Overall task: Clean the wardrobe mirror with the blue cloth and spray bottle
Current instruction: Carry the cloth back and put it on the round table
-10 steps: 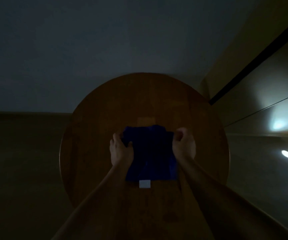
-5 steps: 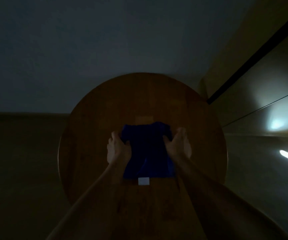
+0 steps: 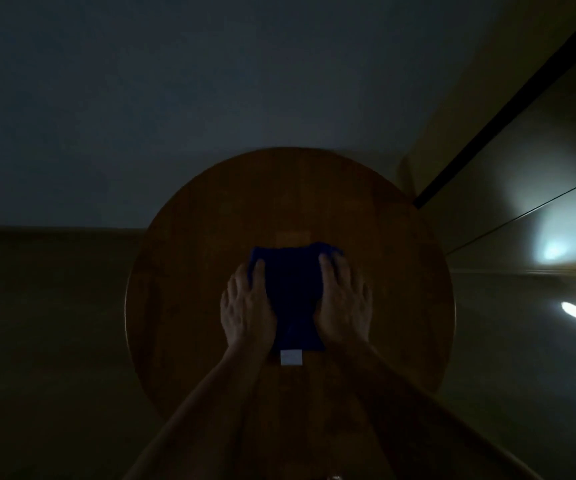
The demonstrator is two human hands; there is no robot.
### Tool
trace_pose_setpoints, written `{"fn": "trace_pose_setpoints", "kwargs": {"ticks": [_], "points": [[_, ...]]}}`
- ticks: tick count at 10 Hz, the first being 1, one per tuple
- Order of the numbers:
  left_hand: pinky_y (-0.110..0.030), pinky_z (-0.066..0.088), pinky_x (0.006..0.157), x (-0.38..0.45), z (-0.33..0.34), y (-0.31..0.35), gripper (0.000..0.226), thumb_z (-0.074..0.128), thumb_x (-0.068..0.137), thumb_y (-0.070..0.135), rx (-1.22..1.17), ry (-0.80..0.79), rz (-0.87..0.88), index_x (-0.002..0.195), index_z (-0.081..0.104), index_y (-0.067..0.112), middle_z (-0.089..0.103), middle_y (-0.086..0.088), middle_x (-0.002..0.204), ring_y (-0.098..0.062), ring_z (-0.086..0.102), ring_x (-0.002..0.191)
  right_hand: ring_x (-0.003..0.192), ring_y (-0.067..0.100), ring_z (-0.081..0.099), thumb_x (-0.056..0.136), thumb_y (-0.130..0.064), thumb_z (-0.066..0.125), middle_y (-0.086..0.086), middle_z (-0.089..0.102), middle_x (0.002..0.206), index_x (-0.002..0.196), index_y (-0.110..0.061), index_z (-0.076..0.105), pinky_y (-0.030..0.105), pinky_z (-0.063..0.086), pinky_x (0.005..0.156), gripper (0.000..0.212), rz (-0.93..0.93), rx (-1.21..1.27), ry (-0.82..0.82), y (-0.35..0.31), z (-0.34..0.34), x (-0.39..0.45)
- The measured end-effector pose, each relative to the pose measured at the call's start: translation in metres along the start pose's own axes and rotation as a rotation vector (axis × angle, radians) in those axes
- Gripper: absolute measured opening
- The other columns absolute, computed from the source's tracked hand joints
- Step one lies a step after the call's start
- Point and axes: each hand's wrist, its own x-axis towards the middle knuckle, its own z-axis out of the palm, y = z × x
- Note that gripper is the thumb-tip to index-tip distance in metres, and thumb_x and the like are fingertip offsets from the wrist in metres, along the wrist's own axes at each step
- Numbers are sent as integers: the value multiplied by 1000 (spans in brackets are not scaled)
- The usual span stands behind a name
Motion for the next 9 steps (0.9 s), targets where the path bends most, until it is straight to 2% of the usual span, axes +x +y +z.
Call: {"fn": "trace_pose_setpoints", "kwargs": {"ticks": [1, 2, 3, 4, 5, 6, 7, 8, 9], "points": [[-38, 11, 112, 9, 8, 1, 61, 37, 96, 32, 30, -157, 50, 147, 3, 30, -8, 1, 156, -20, -2, 142, 145, 27, 0, 100, -26, 33, -6, -9, 159, 151, -30, 3, 45, 10, 114, 59, -62, -99, -176, 1, 6, 18], [-46, 6, 112, 16, 14, -10, 59, 25, 98, 43, 126, -328, 36, 144, -12, 38, -24, 8, 152, -24, -11, 142, 145, 28, 4, 102, -41, 19, -12, -18, 157, 150, -35, -2, 47, 11, 114, 53, 76, -79, -373, 12, 7, 31], [-48, 1, 112, 17, 16, -13, 62, 20, 97, 50, 213, -327, 60, 142, -20, 36, -29, 6, 150, -25, -16, 141, 143, 33, 5, 99, -53, 19, -7, -23, 156, 150, -29, -13, 48, 16, 113, 65, 4, -155, -338, 12, 7, 24], [-46, -1, 112, 17, 17, -12, 65, 20, 95, 54, 238, -296, 84, 144, -18, 32, -28, 3, 150, -23, -19, 140, 145, 30, 2, 100, -47, 25, -2, -21, 157, 149, -25, -15, 46, 18, 113, 67, -86, -155, -247, 17, 7, 16], [-43, 7, 113, 14, 13, -18, 68, 26, 95, 52, 189, -313, 123, 143, -18, 33, -28, 6, 150, -21, -14, 141, 146, 22, -6, 101, -26, 35, -10, -21, 156, 150, -28, -12, 36, 38, 103, 67, -181, -18, -331, 24, 2, 14], [-42, 14, 112, 11, 8, -23, 68, 28, 96, 50, 187, -363, 146, 144, -18, 33, -27, 7, 151, -21, -12, 142, 146, 21, -7, 101, -23, 34, -10, -20, 157, 151, -26, -9, 34, 35, 105, 66, -139, -34, -389, 21, -4, 19], [-41, 15, 112, 13, -8, -20, 65, 30, 97, 45, 118, -350, 125, 146, -9, 30, -13, 5, 155, -20, -2, 143, 146, 21, -2, 102, -24, 32, -5, -19, 157, 151, -23, -10, 38, 21, 113, 64, -89, -57, -400, 15, -15, 20], [-39, 17, 114, 15, -30, -14, 61, 29, 97, 45, -76, -216, 74, 147, -4, 30, 1, 3, 157, -18, 6, 143, 146, 20, 0, 102, -27, 33, -1, -16, 158, 151, -18, -8, 36, 20, 113, 64, -75, 11, -307, 13, -39, 14], [-38, 18, 114, 13, -49, -11, 60, 29, 97, 45, -72, -189, 89, 148, 1, 28, 5, 3, 156, -17, 7, 142, 146, 21, 1, 101, -29, 35, 2, -12, 159, 151, -16, -5, 34, 17, 114, 66, -125, 17, -262, 13, -59, 5]]}}
